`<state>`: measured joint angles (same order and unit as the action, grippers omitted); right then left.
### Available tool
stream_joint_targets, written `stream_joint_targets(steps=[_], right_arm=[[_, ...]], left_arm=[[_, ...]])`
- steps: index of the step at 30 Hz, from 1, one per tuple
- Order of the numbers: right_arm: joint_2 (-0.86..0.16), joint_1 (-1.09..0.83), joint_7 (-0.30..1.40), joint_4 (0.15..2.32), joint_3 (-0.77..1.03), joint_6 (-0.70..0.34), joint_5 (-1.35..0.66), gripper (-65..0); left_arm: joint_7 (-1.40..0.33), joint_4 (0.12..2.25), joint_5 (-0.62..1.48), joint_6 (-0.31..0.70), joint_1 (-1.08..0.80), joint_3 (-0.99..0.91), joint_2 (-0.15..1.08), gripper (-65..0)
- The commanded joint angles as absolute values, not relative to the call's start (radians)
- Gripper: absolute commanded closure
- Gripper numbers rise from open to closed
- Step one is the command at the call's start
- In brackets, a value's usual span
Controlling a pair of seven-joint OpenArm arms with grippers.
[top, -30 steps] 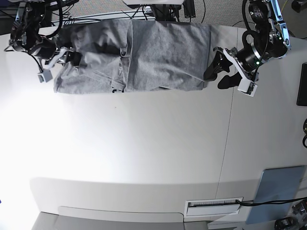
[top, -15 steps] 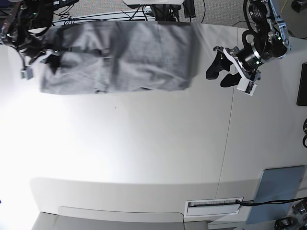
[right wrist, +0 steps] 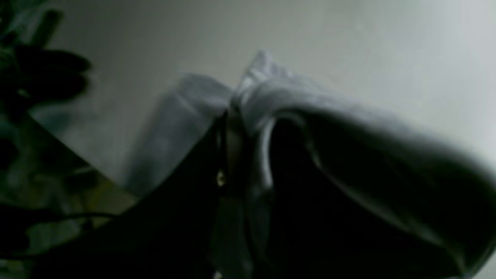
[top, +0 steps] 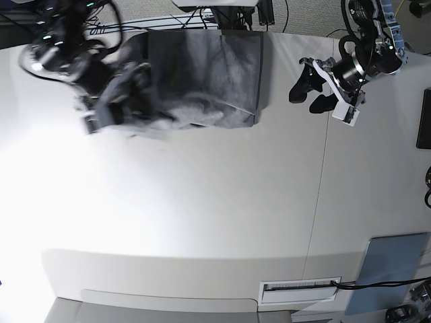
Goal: Fold the T-shirt properly
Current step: 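Lift the strip end with the right gripper and fold it toward the left gripper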
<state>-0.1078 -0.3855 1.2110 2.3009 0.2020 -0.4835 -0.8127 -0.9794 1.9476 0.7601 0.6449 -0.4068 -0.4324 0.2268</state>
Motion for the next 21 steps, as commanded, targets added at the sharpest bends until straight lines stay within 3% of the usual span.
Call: stream_joint_targets(steps=[1,12,21], right_arm=[[-0.089,-0.382,1.157,2.33,0.151,-0.469,-0.802,0.0],[0.056,-0.379,0.994,2.323,-0.384,-0.35,-0.327,0.0],[0.089,-0.363,0.908,2.149,-0.527,-0.344,-0.29,0.0]], left_arm=[[-0.958,1.961,0.778,0.648,-0.409,-0.435,0.236,-33.8],[-0.97,1.961,0.777,0.648,-0.42,-0.435,0.235,-33.8],[-0.951,1.961,0.704,0.648,-0.456,-0.435,0.235,-33.8]])
